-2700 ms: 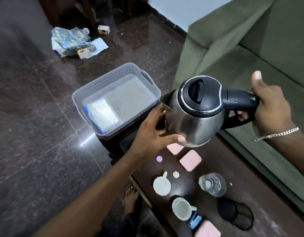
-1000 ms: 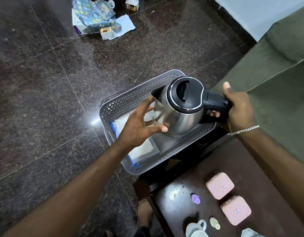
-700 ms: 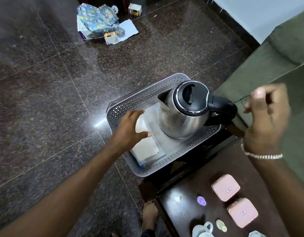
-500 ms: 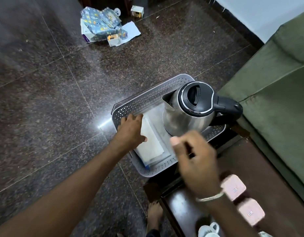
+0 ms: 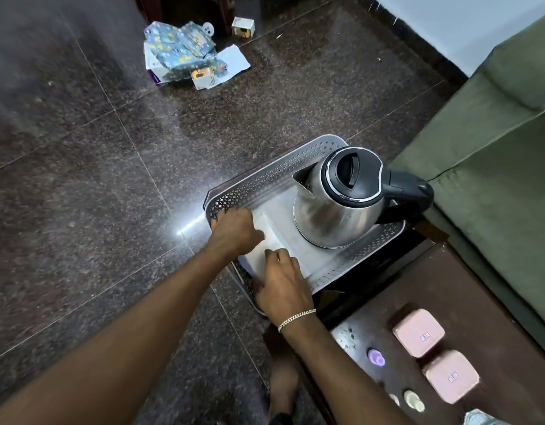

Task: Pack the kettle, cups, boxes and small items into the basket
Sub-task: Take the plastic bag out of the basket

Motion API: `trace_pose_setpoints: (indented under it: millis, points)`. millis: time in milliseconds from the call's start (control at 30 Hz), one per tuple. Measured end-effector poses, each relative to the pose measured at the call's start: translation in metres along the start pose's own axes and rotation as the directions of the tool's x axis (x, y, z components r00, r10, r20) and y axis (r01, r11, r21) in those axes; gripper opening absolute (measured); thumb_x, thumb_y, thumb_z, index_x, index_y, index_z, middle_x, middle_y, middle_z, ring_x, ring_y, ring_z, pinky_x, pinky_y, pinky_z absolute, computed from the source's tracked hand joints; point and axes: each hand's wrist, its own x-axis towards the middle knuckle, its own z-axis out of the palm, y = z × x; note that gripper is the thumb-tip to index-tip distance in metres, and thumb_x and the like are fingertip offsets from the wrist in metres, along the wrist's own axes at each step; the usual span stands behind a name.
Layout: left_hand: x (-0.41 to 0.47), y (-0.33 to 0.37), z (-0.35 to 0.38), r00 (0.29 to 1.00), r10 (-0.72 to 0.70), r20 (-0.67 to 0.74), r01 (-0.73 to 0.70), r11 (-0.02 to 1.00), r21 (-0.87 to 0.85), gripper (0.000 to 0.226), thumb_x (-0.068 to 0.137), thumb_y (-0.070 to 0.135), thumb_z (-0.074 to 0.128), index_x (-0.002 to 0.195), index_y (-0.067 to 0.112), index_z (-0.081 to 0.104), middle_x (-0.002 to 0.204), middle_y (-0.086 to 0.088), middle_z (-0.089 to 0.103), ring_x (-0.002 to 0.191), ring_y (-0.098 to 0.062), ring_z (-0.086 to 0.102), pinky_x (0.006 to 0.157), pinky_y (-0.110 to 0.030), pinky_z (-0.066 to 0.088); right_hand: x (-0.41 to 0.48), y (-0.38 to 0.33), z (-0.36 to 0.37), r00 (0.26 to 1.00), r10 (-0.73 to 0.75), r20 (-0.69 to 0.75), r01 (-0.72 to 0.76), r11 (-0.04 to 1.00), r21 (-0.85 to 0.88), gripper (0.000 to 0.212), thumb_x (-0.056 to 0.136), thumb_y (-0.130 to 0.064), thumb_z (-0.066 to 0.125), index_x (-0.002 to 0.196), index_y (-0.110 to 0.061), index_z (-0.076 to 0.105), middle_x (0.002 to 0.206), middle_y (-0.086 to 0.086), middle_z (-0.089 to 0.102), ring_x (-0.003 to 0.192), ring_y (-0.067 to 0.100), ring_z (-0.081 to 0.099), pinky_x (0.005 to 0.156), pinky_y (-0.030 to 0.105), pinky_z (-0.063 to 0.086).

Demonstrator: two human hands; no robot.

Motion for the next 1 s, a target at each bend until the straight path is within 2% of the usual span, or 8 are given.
trace_pose_setpoints:
  millis: [133, 267, 433, 533, 600, 700, 833, 1000]
  points:
    - [-0.011, -0.004, -0.012, 0.997, -0.012, 0.071, 0.038, 0.926, -0.376, 0.019, 0.086, 0.03, 0.074, 0.082, 0.012, 0.069, 0.083, -0.007, 0.072, 0.082, -0.028, 0.068, 0.06, -0.028, 0.047, -0.007, 0.0, 0.002, 0.992, -0.06, -0.114, 0.053, 0.997, -0.059, 0.05, 0.08, -0.021, 0.071, 0.124, -0.012, 0.05, 0.117, 0.006, 0.053, 0.105, 0.03, 0.056, 0.084, 0.043, 0.052]
    - [-0.027, -0.004, -0.021, 0.989, -0.027, 0.147, 0.124, 0.696, -0.707, 0.02, 0.089, 0.027, 0.076, 0.089, 0.007, 0.075, 0.075, -0.008, 0.075, 0.062, -0.023, 0.072, 0.052, -0.032, 0.056, -0.013, -0.002, -0.005, 0.978, -0.073, -0.197, 0.088, 0.994, 0.067, 0.043, 0.085, -0.022, 0.068, 0.124, -0.009, 0.054, 0.113, 0.011, 0.061, 0.103, 0.034, 0.061, 0.083, 0.044, 0.051]
    - [-0.064, -0.007, -0.022, 0.955, 0.226, 0.191, 0.107, 0.339, -0.935, 0.051, 0.08, 0.065, 0.074, 0.087, 0.015, 0.077, 0.082, -0.01, 0.075, 0.072, -0.019, 0.073, 0.066, -0.034, 0.061, -0.024, 0.005, -0.028, 0.95, -0.013, -0.313, 0.107, 0.952, 0.288, 0.021, 0.085, -0.009, 0.066, 0.104, -0.002, 0.065, 0.098, 0.016, 0.066, 0.093, 0.037, 0.063, 0.077, 0.043, 0.048]
    - [-0.091, -0.004, -0.012, 0.952, 0.289, 0.101, 0.027, 0.248, -0.968, 0.039, 0.081, 0.053, 0.078, 0.094, 0.016, 0.078, 0.094, -0.006, 0.072, 0.08, -0.016, 0.072, 0.071, -0.034, 0.061, -0.037, 0.013, -0.045, 0.932, 0.028, -0.361, 0.126, 0.91, 0.394, 0.008, 0.085, -0.01, 0.07, 0.086, -0.005, 0.063, 0.083, 0.01, 0.062, 0.078, 0.027, 0.058, 0.071, 0.035, 0.043]
    - [-0.108, 0.002, -0.007, 0.955, 0.292, 0.057, -0.015, 0.239, -0.971, 0.023, 0.085, 0.036, 0.083, 0.097, 0.017, 0.079, 0.097, -0.002, 0.074, 0.083, -0.015, 0.073, 0.073, -0.032, 0.06, -0.049, 0.02, -0.056, 0.93, 0.05, -0.364, 0.127, 0.886, 0.447, 0.011, 0.085, -0.013, 0.072, 0.083, -0.007, 0.063, 0.079, 0.005, 0.062, 0.073, 0.02, 0.055, 0.068, 0.026, 0.041]
    - [-0.133, 0.018, 0.0, 0.956, 0.291, 0.027, -0.067, 0.309, -0.949, 0.031, 0.081, 0.025, 0.087, 0.107, 0.011, 0.077, 0.099, -0.005, 0.077, 0.083, -0.017, 0.075, 0.073, -0.03, 0.059, -0.071, 0.033, -0.07, 0.933, 0.075, -0.353, 0.134, 0.837, 0.531, 0.009, 0.083, -0.015, 0.074, 0.088, -0.01, 0.067, 0.082, 0.001, 0.064, 0.074, 0.011, 0.057, 0.068, 0.007, 0.039]
    - [-0.161, 0.053, 0.008, 0.949, 0.314, -0.029, -0.154, 0.38, -0.912, 0.027, 0.083, 0.019, 0.086, 0.108, 0.015, 0.076, 0.099, -0.004, 0.078, 0.078, -0.017, 0.073, 0.064, -0.024, 0.057, -0.108, 0.058, -0.085, 0.928, 0.084, -0.362, 0.153, 0.802, 0.577, 0.016, 0.082, -0.013, 0.078, 0.096, -0.009, 0.071, 0.088, -0.002, 0.066, 0.082, 0.009, 0.063, 0.073, 0.015, 0.047]
    - [-0.194, 0.101, 0.025, 0.879, 0.469, -0.089, -0.327, 0.456, -0.828, 0.028, 0.085, 0.034, 0.084, 0.11, 0.023, 0.076, 0.104, -0.001, 0.08, 0.094, -0.021, 0.077, 0.079, -0.038, 0.062, -0.156, 0.098, -0.102, 0.901, 0.13, -0.413, 0.191, 0.736, 0.65, 0.008, 0.086, -0.008, 0.075, 0.092, -0.01, 0.071, 0.089, -0.005, 0.059, 0.08, 0.008, 0.061, 0.072, 0.016, 0.048]
